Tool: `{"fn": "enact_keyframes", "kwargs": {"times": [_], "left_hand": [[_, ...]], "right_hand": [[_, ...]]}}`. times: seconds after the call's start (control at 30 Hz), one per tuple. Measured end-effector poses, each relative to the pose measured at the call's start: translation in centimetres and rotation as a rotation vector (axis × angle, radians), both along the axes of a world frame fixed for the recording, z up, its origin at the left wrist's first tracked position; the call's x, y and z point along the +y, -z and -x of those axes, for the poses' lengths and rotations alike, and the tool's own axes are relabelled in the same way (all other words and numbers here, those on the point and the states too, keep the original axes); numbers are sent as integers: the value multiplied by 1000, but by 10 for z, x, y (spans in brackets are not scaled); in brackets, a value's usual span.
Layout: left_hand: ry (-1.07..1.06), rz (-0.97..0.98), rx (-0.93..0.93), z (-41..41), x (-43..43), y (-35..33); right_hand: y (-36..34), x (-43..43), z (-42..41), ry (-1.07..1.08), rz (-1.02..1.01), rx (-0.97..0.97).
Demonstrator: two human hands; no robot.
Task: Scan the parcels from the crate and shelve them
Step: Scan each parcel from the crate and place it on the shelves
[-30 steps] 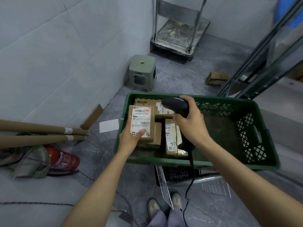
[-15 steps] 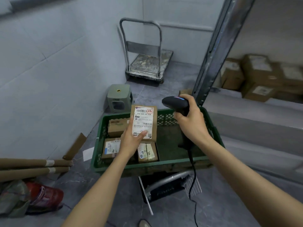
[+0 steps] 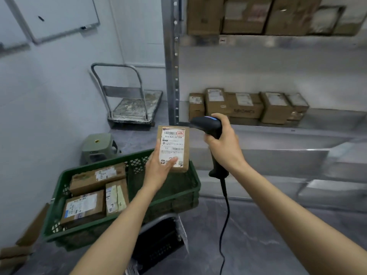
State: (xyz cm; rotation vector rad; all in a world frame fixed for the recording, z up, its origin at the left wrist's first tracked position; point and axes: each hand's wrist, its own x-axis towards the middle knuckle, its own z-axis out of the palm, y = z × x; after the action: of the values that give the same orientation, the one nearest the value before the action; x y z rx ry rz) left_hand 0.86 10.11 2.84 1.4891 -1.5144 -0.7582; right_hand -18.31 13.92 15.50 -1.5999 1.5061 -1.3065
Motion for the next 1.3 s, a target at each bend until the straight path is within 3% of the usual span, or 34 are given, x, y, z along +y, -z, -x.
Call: {"fn": "enact_keyframes", "kwargs": {"times": [0.37, 0.63, 0.93, 1.3], "left_hand": [[296, 74, 124, 197, -4, -35], [469, 139, 70, 319, -26, -51], [611, 183, 60, 418, -64, -63], [638, 176, 90, 494, -81, -64]], "right_hand": [[-22, 47, 172, 295, 57, -7], [-31, 67, 268, 557, 86, 25], [-45, 65, 338, 790, 97, 49], [-44, 55, 390, 874, 103, 44]]}}
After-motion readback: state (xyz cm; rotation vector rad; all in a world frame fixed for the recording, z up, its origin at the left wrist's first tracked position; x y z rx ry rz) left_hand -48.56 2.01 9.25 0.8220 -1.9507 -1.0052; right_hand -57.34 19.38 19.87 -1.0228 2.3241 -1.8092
